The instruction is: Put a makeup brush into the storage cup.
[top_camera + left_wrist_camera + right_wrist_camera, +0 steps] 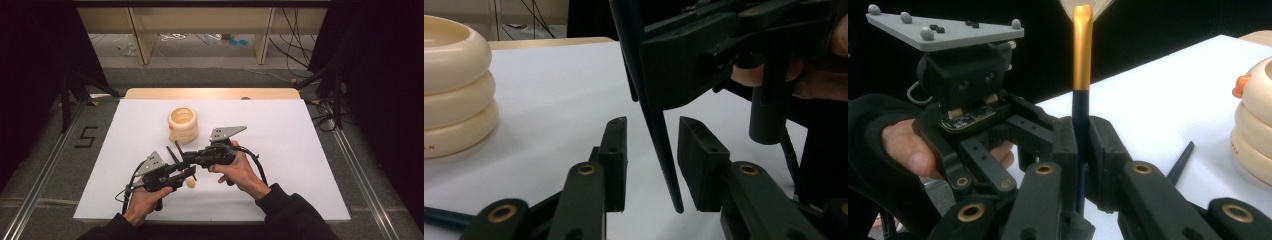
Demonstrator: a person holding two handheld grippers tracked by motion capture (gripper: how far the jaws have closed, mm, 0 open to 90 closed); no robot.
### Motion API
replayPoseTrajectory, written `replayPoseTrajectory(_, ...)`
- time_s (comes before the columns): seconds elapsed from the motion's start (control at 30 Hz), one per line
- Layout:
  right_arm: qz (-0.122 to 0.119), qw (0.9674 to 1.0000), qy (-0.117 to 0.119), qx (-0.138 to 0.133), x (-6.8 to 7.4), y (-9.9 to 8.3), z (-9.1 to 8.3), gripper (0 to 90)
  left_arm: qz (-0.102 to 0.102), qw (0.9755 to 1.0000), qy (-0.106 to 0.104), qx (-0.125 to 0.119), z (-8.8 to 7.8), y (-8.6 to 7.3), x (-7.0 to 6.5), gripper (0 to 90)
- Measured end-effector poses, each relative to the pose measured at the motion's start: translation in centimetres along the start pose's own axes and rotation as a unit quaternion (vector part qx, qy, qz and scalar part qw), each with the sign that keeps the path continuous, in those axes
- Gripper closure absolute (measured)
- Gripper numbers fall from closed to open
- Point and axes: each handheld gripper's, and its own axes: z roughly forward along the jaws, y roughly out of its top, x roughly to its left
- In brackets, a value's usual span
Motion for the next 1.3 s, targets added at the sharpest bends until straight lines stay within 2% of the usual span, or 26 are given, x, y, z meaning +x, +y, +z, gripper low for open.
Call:
replayPoseTrajectory(0.1,-0.004,1.0,-0.001,-0.001,0.0,-0.1,0.1,83.0,-0.01,0.9999,0.003,-0.003,-0.1,0.1,0.0,67.6)
replayPoseTrajectory(0.17,-0.004,1.0,-0.001,-0.001,0.0,-0.1,0.1,83.0,-0.009,0.9999,-0.007,-0.007,-0.2,0.2,0.1,69.8)
replayPoseTrajectory(0.33,-0.004,1.0,-0.001,-0.002,0.0,-0.1,0.1,83.0,-0.019,0.9998,-0.008,-0.009,-0.4,0.3,0.2,74.1)
replayPoseTrajectory(0.4,-0.005,1.0,0.0,-0.002,0.0,-0.1,0.1,83.0,-0.021,0.9996,-0.014,-0.011,-0.3,0.3,0.2,75.7)
replayPoseTrajectory(0.6,-0.001,1.0,0.002,0.0,0.1,-0.1,0.0,83.0,-0.02,0.9997,-0.011,-0.005,-0.4,0.3,0.3,79.7)
replayPoseTrajectory(0.7,-0.005,1.0,0.002,-0.003,0.0,-0.1,0.0,83.1,-0.035,0.9993,-0.012,-0.004,-0.6,0.4,0.5,82.4)
replayPoseTrajectory(1.07,-0.009,0.9999,0.0,-0.004,-0.1,-0.1,0.0,81.5,-0.027,0.9996,-0.004,-0.002,-0.7,0.5,0.6,83.7)
replayPoseTrajectory(1.1,0.0,1.0,-0.001,-0.008,0.0,-0.1,0.0,76.2,-0.032,0.9995,-0.002,-0.004,-0.7,0.5,0.6,83.7)
replayPoseTrajectory(1.13,0.003,0.9999,-0.007,-0.01,-0.1,0.0,-0.1,68.4,-0.029,0.9996,0.0,-0.004,-0.7,0.5,0.6,83.8)
replayPoseTrajectory(1.2,0.011,0.9998,-0.014,-0.01,-0.1,0.1,-0.3,60.8,-0.022,0.9997,0.004,-0.003,-0.9,0.6,0.9,83.7)
replayPoseTrajectory(1.23,0.01,0.9995,-0.029,-0.007,-0.2,0.2,-0.5,56.6,-0.014,0.9998,0.011,-0.004,-1.0,0.6,1.1,83.7)
replayPoseTrajectory(1.27,0.01,0.9995,-0.029,-0.007,-0.2,0.2,-0.5,56.6,-0.014,0.9998,0.011,-0.004,-1.0,0.6,1.1,83.7)
replayPoseTrajectory(1.3,0.008,0.9991,-0.041,-0.007,-0.3,0.2,-0.8,51.9,-0.01,0.9999,0.013,-0.002,-1.1,0.7,1.2,83.7)
